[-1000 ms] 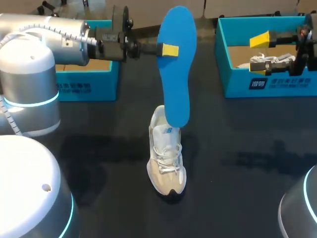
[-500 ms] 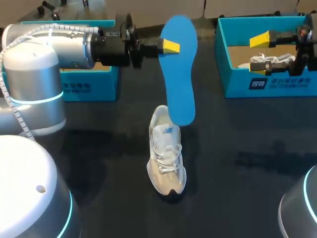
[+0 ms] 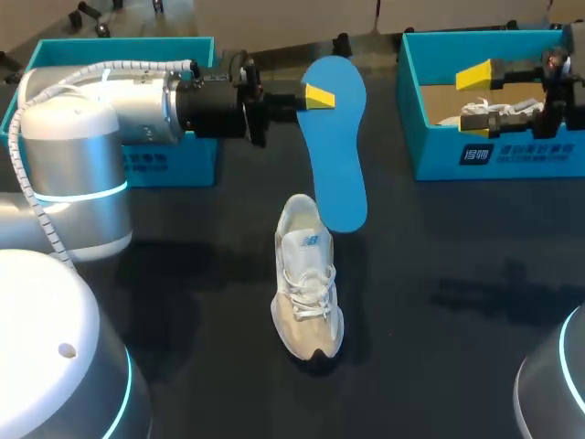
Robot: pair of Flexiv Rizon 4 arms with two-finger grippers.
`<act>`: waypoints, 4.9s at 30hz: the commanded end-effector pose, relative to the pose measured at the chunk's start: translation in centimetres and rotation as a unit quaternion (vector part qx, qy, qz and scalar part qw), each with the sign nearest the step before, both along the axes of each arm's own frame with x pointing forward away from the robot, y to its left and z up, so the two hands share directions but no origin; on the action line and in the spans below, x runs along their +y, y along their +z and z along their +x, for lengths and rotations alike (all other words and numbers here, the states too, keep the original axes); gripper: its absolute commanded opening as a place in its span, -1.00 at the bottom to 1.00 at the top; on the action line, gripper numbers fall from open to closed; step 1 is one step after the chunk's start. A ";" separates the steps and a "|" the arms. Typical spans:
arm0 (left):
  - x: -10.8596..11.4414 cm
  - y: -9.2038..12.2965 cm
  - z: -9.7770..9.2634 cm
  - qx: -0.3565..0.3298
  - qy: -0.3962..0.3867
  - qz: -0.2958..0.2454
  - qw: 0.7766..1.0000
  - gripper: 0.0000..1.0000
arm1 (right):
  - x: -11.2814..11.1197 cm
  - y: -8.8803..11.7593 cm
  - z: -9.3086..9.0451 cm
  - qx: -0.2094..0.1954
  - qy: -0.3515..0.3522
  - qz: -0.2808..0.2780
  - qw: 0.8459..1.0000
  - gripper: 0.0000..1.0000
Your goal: Take the shoe out of the shoebox, open the shoe tongue, remove and reinsert the insole, then place the shoe into the shoebox
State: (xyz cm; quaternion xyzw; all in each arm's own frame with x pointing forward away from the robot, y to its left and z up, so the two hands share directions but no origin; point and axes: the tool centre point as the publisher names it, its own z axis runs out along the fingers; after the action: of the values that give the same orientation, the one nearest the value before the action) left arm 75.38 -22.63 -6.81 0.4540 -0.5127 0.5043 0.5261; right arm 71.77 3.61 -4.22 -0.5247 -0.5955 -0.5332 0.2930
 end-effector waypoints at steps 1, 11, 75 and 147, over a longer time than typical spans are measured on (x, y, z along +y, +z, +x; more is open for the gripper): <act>-0.7 -0.4 0.5 -0.002 -0.003 0.001 1.000 -1.00 | 1.0 0.9 -1.1 -0.003 -0.019 -0.028 0.999 1.00; -1.4 -1.1 0.7 0.005 -0.009 0.003 1.000 -1.00 | 3.1 2.8 -1.2 0.013 -0.023 -0.128 0.991 1.00; -2.1 -0.8 1.2 0.026 -0.007 0.016 1.000 -1.00 | 9.5 5.6 0.3 0.091 -0.089 -0.540 0.832 1.00; -2.1 -0.8 1.2 0.026 -0.007 0.016 1.000 -1.00 | 7.8 4.2 -0.2 0.085 -0.135 -0.501 0.850 1.00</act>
State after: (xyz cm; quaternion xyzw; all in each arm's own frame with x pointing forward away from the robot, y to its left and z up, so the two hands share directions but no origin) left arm 76.59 -24.62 -7.60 0.4708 -0.5091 0.4819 0.5357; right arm 72.04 12.56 0.65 -0.7231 -0.6778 -0.1231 -0.0513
